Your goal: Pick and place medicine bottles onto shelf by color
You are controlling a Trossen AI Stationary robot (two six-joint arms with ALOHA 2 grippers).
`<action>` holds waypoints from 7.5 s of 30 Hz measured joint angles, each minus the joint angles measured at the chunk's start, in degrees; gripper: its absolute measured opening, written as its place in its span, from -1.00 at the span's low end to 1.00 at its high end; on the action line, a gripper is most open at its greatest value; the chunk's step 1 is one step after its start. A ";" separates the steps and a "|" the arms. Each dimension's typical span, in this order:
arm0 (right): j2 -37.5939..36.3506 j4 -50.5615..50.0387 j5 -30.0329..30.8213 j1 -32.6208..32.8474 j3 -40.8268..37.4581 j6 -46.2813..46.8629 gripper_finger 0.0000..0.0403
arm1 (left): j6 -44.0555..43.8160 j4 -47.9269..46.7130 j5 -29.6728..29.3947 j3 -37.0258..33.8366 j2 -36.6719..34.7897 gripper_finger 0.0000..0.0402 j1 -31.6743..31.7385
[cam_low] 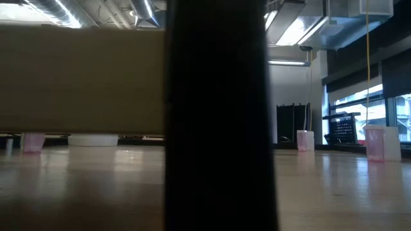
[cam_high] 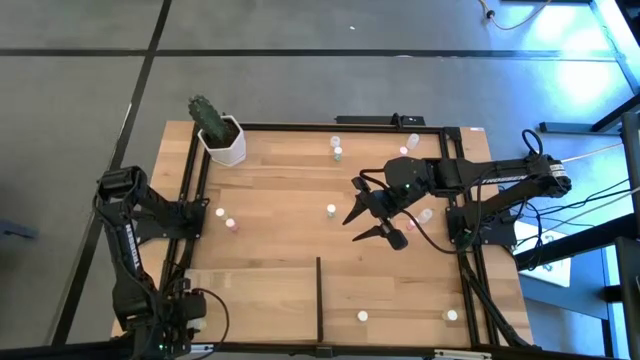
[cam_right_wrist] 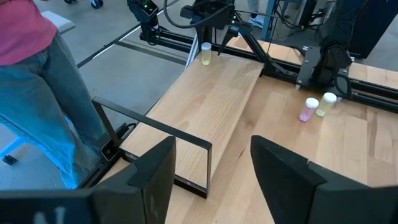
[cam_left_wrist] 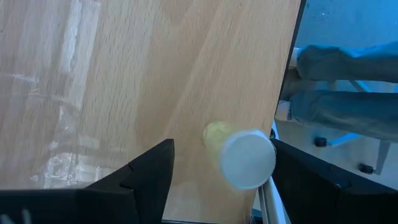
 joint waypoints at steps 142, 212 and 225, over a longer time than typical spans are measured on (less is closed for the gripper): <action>15.36 -4.22 20.15 -8.55 0.00 -4.02 0.24 | 33.33 -12.13 -12.30 0.09 -27.13 0.24 54.49; 27.21 -51.53 22.95 -10.62 56.85 6.33 0.21 | 96.28 29.45 28.61 0.07 1.28 0.24 85.57; 27.28 -51.93 22.95 -10.62 57.81 6.08 0.21 | 96.02 41.45 28.33 0.07 12.46 0.24 85.48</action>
